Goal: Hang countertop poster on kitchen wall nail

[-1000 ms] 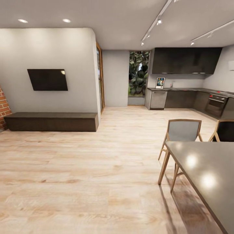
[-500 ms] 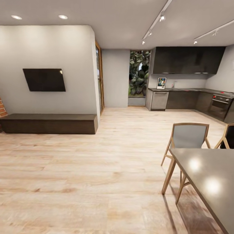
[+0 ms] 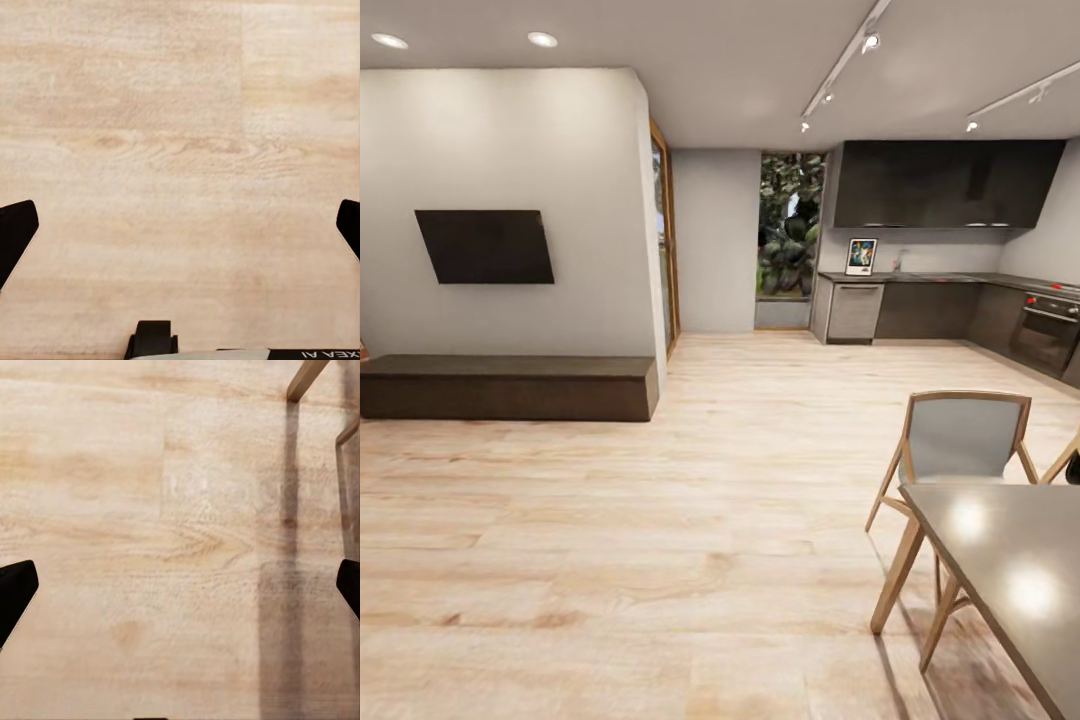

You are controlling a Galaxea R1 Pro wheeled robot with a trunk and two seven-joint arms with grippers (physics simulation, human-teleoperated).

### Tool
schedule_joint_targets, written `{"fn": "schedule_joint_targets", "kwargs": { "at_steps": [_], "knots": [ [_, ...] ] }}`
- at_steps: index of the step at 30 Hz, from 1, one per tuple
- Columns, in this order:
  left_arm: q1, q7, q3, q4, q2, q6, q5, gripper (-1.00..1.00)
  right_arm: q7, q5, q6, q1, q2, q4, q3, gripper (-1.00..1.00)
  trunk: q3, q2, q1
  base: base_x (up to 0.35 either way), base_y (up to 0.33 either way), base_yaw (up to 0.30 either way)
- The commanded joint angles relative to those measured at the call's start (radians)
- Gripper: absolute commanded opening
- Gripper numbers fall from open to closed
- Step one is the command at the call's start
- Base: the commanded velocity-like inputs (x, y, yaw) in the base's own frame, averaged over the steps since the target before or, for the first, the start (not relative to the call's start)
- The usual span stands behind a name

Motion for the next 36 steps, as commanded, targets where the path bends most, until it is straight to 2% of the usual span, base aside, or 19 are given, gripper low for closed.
{"fn": "schedule_joint_targets", "kwargs": {
  "at_steps": [1, 36],
  "knots": [
    [0.000, 0.000, 0.002, -0.001, -0.001, -0.001, -0.001, 1.00, 0.000, 0.003, -0.003, -0.001, 0.000, 0.001, 0.001, 1.00, -0.001, 0.000, 0.001, 0.340, 0.000, 0.000],
    [0.000, 0.000, 0.002, -0.001, 0.000, -0.002, -0.001, 1.00, 0.000, 0.004, -0.003, -0.001, -0.007, 0.001, 0.000, 1.00, -0.001, 0.000, 0.001, 0.341, 0.000, 0.000]
  ]
}}
